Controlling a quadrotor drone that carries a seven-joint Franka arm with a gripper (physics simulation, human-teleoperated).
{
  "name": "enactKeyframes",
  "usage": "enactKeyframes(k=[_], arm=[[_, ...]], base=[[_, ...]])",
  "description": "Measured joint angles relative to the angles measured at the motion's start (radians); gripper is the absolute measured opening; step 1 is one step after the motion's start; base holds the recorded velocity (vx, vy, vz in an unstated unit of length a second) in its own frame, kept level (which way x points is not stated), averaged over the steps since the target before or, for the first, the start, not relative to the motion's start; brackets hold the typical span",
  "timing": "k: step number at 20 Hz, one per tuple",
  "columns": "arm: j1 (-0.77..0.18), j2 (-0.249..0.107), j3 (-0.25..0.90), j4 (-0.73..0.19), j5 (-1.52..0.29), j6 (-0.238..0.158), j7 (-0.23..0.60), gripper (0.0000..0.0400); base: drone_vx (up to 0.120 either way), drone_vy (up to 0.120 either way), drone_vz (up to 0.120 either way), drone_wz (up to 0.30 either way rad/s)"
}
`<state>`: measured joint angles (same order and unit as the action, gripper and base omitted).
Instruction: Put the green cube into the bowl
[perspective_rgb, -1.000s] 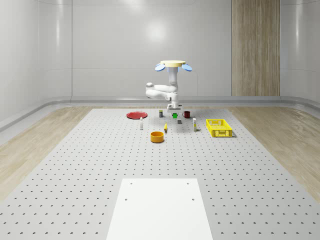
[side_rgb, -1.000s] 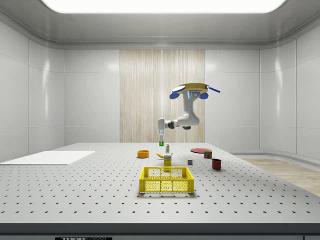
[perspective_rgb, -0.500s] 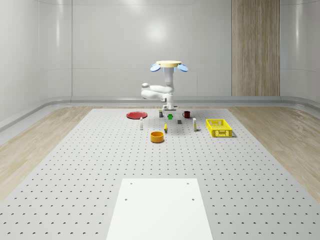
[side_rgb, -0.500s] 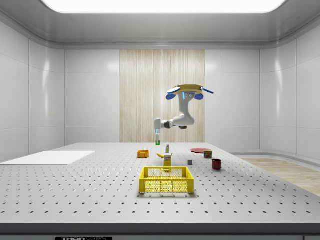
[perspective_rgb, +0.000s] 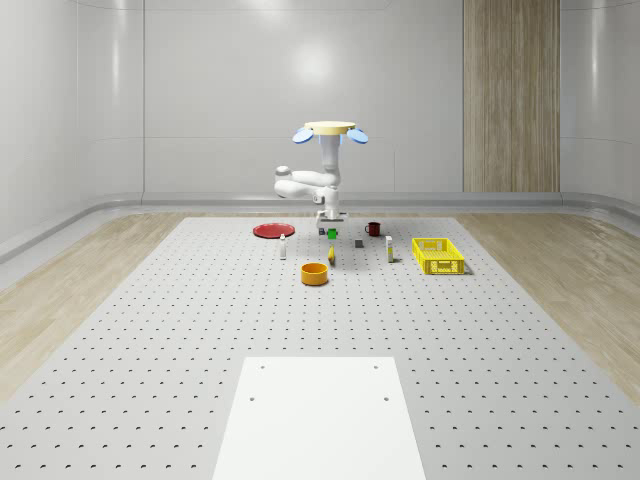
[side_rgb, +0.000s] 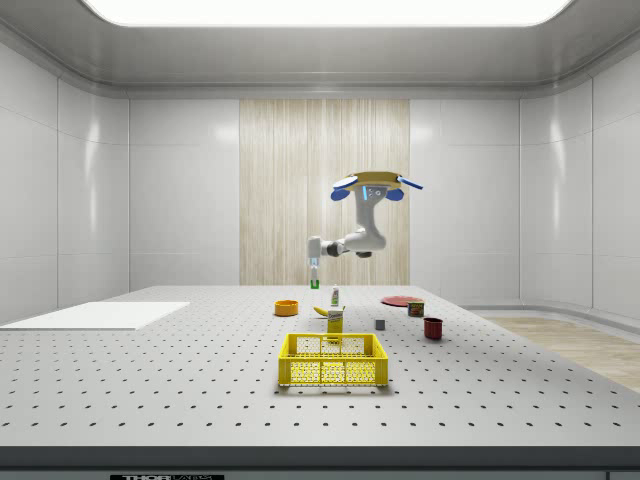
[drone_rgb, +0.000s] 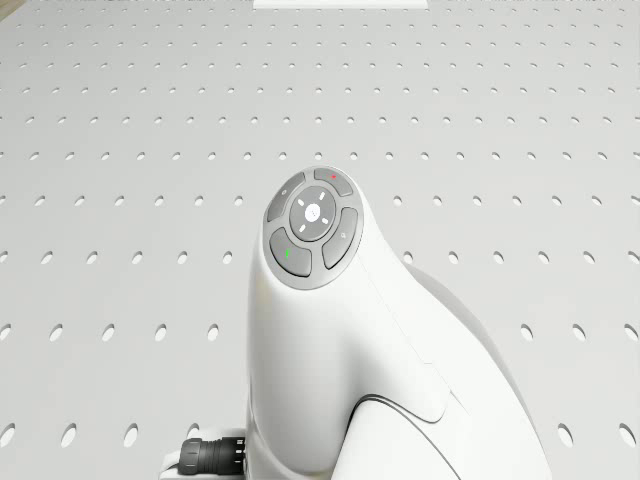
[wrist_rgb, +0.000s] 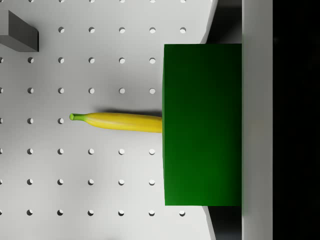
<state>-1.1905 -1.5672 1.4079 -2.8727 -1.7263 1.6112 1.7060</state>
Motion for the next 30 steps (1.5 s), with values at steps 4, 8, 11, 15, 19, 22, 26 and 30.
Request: enactKeyframes(k=[4,8,11,15,19,22,26,30], arm=[[0.000,-0.002,0.000,0.000,0.001,0.002,0.000,0.0250],[-0.001,-0.003,0.000,0.000,0.001,0.003,0.000,0.0250],[-0.001,-0.005,0.001,0.000,0.002,0.004,0.001,0.0250],[-0.001,-0.006,0.001,0.000,0.002,0.006,0.001,0.0250],[-0.001,-0.007,0.001,0.000,0.003,0.007,0.001,0.0250],[-0.001,-0.008,0.001,0.000,0.003,0.008,0.001,0.0250],[-0.002,-0.009,0.001,0.000,0.004,0.009,0.001,0.0250],[-0.002,-0.010,0.001,0.000,0.004,0.010,0.001,0.0250]], base=[[0.120,-0.120,0.000,0.000],[0.120,-0.120,0.000,0.000],[0.120,-0.120,0.000,0.000],[0.120,-0.120,0.000,0.000],[0.110,-0.040,0.000,0.000],[0.000,-0.093,0.000,0.000],[0.000,-0.120,0.000,0.000],[0.080,0.000,0.000,0.000]])
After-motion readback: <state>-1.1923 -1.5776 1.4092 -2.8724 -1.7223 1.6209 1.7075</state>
